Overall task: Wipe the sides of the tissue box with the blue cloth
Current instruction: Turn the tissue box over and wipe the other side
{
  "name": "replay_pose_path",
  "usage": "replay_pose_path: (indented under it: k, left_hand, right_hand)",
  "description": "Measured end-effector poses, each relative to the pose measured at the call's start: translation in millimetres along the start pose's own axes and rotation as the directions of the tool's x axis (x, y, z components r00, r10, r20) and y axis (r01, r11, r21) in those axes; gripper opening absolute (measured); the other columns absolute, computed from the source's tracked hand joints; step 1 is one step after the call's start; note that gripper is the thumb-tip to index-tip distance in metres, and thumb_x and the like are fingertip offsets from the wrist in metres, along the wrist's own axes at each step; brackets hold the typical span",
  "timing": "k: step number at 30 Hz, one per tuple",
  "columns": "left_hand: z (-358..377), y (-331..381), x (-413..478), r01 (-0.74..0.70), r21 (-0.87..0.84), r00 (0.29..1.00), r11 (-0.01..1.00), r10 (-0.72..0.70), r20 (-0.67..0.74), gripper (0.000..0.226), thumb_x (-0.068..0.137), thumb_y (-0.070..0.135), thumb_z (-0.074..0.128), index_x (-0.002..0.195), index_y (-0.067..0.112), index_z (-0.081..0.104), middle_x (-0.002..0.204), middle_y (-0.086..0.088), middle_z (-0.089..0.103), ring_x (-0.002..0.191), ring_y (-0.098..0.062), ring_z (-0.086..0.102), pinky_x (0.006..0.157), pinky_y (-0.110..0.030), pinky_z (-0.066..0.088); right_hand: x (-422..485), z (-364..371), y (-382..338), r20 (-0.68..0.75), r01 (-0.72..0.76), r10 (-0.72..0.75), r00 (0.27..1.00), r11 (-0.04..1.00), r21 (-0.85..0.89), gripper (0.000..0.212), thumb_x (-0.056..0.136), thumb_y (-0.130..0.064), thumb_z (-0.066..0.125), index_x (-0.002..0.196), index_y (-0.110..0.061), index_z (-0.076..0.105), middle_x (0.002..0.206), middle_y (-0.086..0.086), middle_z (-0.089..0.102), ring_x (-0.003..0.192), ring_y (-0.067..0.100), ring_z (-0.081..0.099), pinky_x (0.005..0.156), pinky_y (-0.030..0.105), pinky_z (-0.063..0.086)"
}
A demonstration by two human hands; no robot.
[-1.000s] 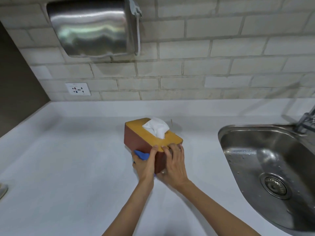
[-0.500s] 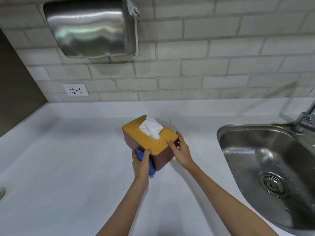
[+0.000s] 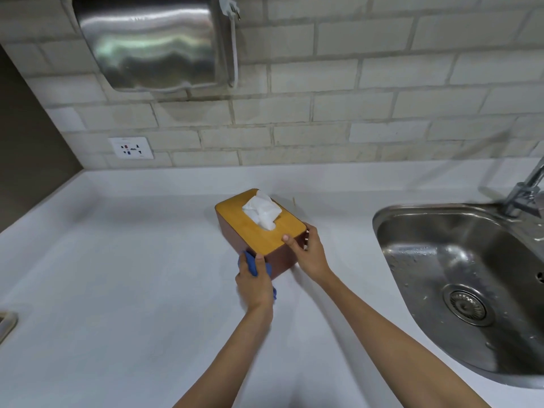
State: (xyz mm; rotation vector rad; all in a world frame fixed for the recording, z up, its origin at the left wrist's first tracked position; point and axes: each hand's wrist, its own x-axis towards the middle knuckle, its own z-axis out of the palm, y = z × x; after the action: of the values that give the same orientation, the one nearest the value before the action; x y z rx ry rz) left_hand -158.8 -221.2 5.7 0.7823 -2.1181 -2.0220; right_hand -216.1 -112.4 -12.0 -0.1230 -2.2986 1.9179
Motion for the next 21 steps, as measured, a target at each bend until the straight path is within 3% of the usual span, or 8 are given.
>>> replay_pose_path:
  k: [3, 6, 8, 11, 14, 17, 19, 21]
  left_hand:
    - [-10.1, -0.1, -11.2, 0.076, -0.013, 0.993, 0.997, -0.074, 0.093, 0.042, 0.095, 0.016, 0.039, 0.137, 0.008, 0.039, 0.102, -0.035, 0.060, 0.045, -0.030, 0.052, 0.049, -0.033, 0.052]
    - [-22.5, 0.5, -20.6, 0.102, -0.023, 0.988, 0.995, -0.098, 0.120, 0.045, 0.093, 0.009, 0.043, 0.138, 0.015, 0.044, 0.125, -0.022, 0.059, 0.099, -0.043, 0.061, 0.088, -0.047, 0.052]
    - [-30.6, 0.1, -26.7, 0.102, -0.032, 0.988, 0.994, -0.097, 0.120, 0.046, 0.091, 0.006, 0.047, 0.135, 0.017, 0.047, 0.131, -0.014, 0.056, 0.110, -0.036, 0.059, 0.097, -0.046, 0.049]
    - [-42.5, 0.1, -35.6, 0.096, -0.082, 0.983, 0.992, -0.081, 0.162, 0.039, 0.090, 0.002, 0.047, 0.125, 0.017, 0.055, 0.126, -0.015, 0.058, 0.105, -0.035, 0.061, 0.096, -0.047, 0.050]
    - [-51.3, 5.1, -41.7, 0.106, -0.108, 0.969, 0.988, -0.078, 0.236, 0.032, 0.089, 0.003, 0.048, 0.111, 0.023, 0.057, 0.119, -0.013, 0.060, 0.097, -0.030, 0.064, 0.083, -0.038, 0.056]
    - [-56.8, 12.9, -45.7, 0.201, -0.160, 0.926, 0.966, -0.135, 0.352, 0.033, 0.090, 0.005, 0.049, 0.121, 0.013, 0.055, 0.122, -0.018, 0.061, 0.088, -0.025, 0.064, 0.069, -0.028, 0.054]
    - [-59.5, 20.5, -46.3, 0.266, -0.185, 0.887, 0.946, -0.165, 0.432, 0.040, 0.091, 0.006, 0.046, 0.131, 0.008, 0.049, 0.127, -0.022, 0.058, 0.092, -0.027, 0.061, 0.070, -0.030, 0.052]
    - [-59.3, 28.8, -45.9, 0.249, -0.176, 0.868, 0.952, -0.139, 0.477, 0.043, 0.091, 0.005, 0.044, 0.134, 0.009, 0.047, 0.130, -0.021, 0.057, 0.099, -0.029, 0.059, 0.074, -0.032, 0.052]
  right_hand:
    - [-5.1, 0.3, -3.5, 0.003, -0.006, 0.006, 1.000, 1.000, 0.012, 0.061, 0.084, -0.031, 0.069, 0.133, -0.008, 0.040, 0.132, 0.009, 0.052, 0.120, 0.024, 0.053, 0.101, 0.041, 0.047]
    - [-8.3, 1.4, -7.6, 0.002, 0.005, -0.005, 1.000, 1.000, 0.010, 0.059, 0.084, -0.029, 0.069, 0.131, -0.007, 0.041, 0.129, 0.010, 0.054, 0.118, 0.024, 0.054, 0.101, 0.042, 0.047]
    - [-10.6, 3.1, -10.2, 0.003, -0.001, 0.001, 1.000, 1.000, 0.016, 0.059, 0.084, -0.028, 0.069, 0.131, -0.006, 0.041, 0.129, 0.011, 0.054, 0.118, 0.025, 0.054, 0.100, 0.041, 0.047]
    - [-16.1, 5.6, -12.7, 0.019, -0.029, 0.028, 0.999, 1.000, 0.010, 0.059, 0.085, -0.026, 0.068, 0.132, -0.006, 0.039, 0.130, 0.013, 0.054, 0.119, 0.027, 0.054, 0.099, 0.039, 0.048]
    - [-21.1, 6.5, -16.2, 0.040, -0.049, 0.048, 0.998, 0.999, 0.010, 0.065, 0.088, -0.027, 0.065, 0.139, -0.004, 0.031, 0.137, 0.014, 0.050, 0.125, 0.029, 0.050, 0.104, 0.040, 0.045]
    - [-26.7, 5.3, -22.1, -0.004, -0.075, 0.075, 0.997, 0.995, -0.068, 0.075, 0.090, -0.035, 0.060, 0.148, -0.008, 0.021, 0.147, 0.015, 0.036, 0.135, 0.028, 0.039, 0.110, 0.039, 0.036]
    - [-35.8, -1.2, -29.2, -0.114, -0.071, 0.058, 0.992, 0.990, -0.119, 0.061, 0.091, -0.036, 0.058, 0.141, -0.011, 0.035, 0.138, 0.014, 0.043, 0.123, 0.026, 0.049, 0.097, 0.031, 0.042]
    - [-46.8, -12.3, -37.5, -0.109, -0.098, 0.088, 0.990, 0.990, -0.096, 0.039, 0.090, -0.032, 0.060, 0.122, -0.012, 0.052, 0.114, 0.013, 0.059, 0.092, 0.022, 0.061, 0.077, 0.028, 0.047]
